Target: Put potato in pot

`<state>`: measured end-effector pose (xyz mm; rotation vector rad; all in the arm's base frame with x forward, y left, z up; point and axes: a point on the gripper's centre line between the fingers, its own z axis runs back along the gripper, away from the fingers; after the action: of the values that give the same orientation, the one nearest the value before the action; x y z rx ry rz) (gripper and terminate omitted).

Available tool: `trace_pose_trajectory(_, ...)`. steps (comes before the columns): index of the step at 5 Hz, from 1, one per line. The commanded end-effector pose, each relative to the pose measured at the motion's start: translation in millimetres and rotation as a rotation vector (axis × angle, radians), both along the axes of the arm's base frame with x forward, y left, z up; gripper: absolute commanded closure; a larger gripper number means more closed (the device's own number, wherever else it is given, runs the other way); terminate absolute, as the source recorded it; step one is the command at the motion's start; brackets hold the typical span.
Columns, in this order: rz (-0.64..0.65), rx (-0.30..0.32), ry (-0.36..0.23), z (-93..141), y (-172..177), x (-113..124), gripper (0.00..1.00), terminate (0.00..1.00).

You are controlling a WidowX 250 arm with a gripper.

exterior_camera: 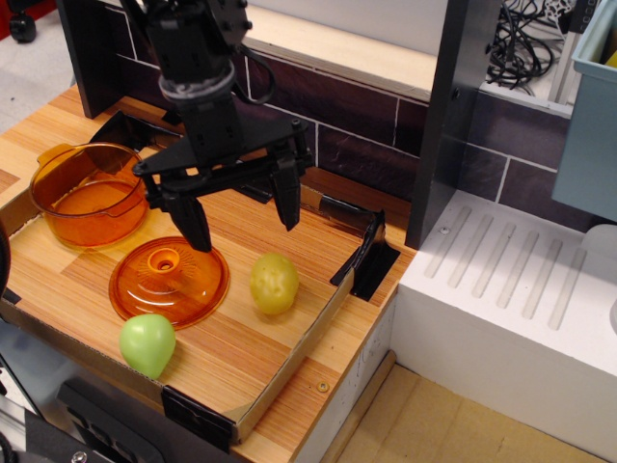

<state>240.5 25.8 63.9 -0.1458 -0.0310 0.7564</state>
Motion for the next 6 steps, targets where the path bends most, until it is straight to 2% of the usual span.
trace_pose_trajectory(1,0.019,-0.008,-0.031,-8.5,2.7,17.3,0.00,0.00)
trace_pose_trajectory(2,0.019,0.006,-0.003,-22.6,-0.4,16.2,0.00,0.00)
trace_pose_trajectory(3,0.036,0.016,-0.004,-33.9,-2.4,18.0,0.00,0.00)
trace_pose_trajectory(4,0.019,0.020,-0.012,-38.7,-6.9,16.0,1.00,0.00)
trace_pose_trajectory(5,0.017,0.018,-0.018,-39.3,-10.6,14.0,1.00,0.00)
trace_pose_trajectory(6,0.044,-0.007,-0.021,-28.1,-11.7,16.4,1.00,0.00)
